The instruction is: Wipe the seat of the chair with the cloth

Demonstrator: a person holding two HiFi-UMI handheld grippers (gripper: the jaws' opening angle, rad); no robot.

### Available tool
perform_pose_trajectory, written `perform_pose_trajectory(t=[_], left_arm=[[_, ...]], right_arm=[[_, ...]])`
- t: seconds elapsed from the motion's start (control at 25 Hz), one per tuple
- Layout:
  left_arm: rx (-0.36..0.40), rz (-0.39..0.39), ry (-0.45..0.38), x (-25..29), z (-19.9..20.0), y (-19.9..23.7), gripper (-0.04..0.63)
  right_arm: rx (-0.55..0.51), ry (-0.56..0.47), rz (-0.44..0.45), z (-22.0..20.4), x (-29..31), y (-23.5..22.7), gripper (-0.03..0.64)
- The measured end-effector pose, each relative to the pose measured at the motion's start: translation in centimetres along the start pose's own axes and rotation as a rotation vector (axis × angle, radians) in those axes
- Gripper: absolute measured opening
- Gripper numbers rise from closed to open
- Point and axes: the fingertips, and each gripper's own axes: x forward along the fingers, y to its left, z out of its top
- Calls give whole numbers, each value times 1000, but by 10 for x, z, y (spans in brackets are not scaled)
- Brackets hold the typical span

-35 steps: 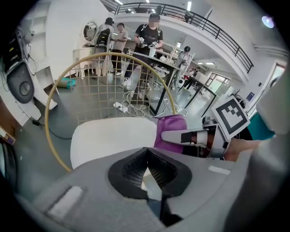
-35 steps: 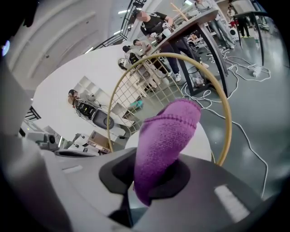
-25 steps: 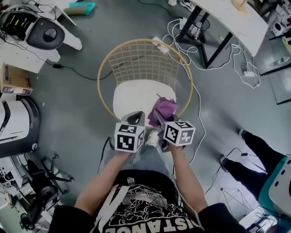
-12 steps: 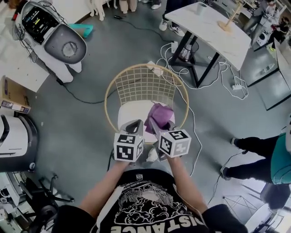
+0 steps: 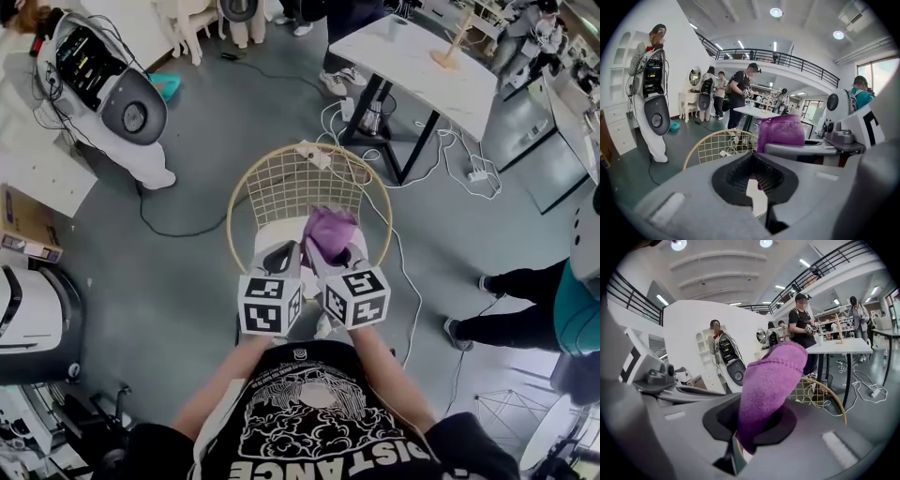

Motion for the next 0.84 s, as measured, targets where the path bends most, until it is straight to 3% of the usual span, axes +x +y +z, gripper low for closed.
perform_pose_trajectory(t=[0.84], left_arm=[[-14, -27, 34, -13, 11, -3, -2]], right_arm=[[24, 21, -27, 9, -8, 9, 55]])
